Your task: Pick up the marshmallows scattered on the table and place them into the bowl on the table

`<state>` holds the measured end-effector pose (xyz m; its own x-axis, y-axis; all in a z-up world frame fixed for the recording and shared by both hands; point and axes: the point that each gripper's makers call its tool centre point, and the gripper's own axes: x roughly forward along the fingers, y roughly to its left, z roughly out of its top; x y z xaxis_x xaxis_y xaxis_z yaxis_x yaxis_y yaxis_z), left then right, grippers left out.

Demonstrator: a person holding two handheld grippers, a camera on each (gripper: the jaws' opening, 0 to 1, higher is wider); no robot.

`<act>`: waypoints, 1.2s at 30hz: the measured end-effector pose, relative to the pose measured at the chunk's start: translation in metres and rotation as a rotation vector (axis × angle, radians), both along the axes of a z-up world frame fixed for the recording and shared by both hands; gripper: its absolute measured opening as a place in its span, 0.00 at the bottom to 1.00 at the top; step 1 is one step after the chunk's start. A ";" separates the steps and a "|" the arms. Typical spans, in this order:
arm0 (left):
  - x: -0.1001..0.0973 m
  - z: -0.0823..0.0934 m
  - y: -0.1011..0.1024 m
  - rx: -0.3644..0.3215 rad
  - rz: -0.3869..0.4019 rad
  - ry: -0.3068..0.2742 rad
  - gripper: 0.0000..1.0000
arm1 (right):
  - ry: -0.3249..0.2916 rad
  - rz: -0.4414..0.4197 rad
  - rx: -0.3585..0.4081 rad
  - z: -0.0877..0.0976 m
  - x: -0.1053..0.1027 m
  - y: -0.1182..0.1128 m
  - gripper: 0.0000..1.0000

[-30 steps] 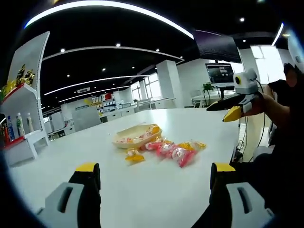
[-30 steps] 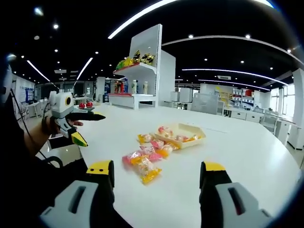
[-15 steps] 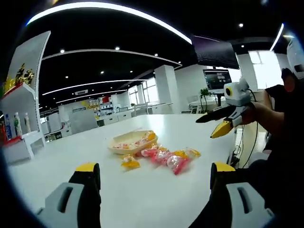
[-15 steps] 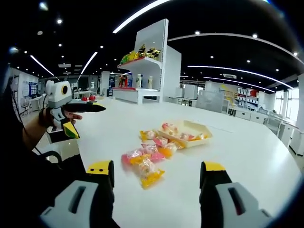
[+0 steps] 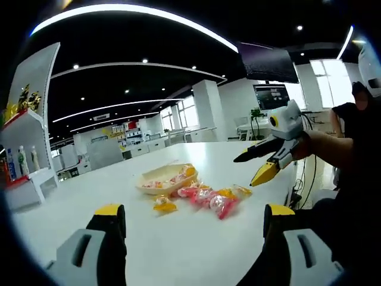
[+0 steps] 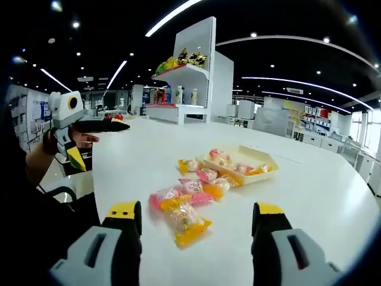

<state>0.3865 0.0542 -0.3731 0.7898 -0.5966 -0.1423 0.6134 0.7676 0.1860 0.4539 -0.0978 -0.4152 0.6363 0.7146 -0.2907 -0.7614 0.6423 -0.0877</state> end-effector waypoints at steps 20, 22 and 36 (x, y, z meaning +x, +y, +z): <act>0.008 0.000 0.007 0.024 0.026 0.025 0.93 | 0.014 0.093 -0.076 -0.032 0.008 0.020 0.57; 0.010 0.003 0.008 0.028 0.027 0.026 0.93 | 0.011 0.112 -0.089 -0.035 0.008 0.023 0.52; 0.015 0.013 0.004 0.064 0.028 0.030 0.92 | 0.000 0.152 -0.137 -0.043 0.011 0.028 0.30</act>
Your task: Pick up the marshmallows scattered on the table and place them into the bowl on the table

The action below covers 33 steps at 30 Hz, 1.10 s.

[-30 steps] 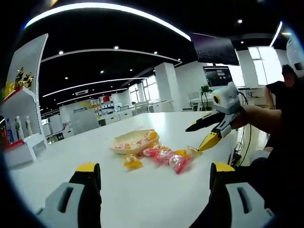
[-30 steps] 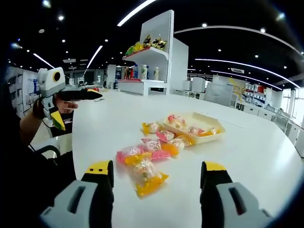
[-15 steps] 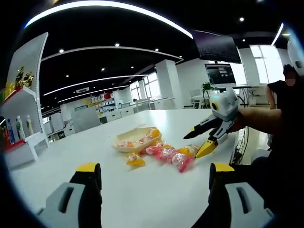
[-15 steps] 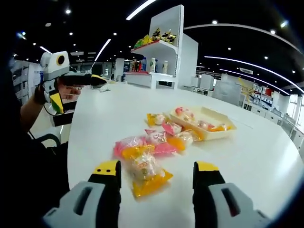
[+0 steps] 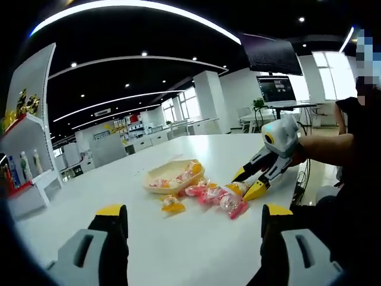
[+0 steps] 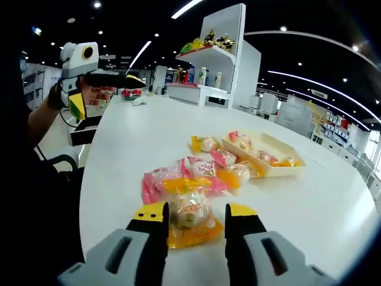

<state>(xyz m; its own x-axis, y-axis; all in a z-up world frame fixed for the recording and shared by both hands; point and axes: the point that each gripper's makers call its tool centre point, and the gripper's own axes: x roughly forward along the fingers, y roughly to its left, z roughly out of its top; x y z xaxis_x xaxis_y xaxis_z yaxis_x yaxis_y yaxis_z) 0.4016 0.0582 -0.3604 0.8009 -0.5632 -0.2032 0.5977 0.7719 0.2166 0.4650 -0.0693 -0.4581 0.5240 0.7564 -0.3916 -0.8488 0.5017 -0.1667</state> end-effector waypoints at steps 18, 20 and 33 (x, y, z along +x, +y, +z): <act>-0.008 -0.008 0.000 -0.002 0.001 -0.001 0.91 | -0.002 -0.059 0.063 -0.001 0.001 -0.007 0.22; -0.008 -0.009 0.001 0.001 0.002 -0.004 0.91 | -0.006 -0.059 0.064 -0.001 0.000 -0.007 0.21; -0.006 -0.021 -0.001 0.014 0.000 0.004 0.91 | -0.030 -0.082 0.063 0.000 -0.001 -0.008 0.17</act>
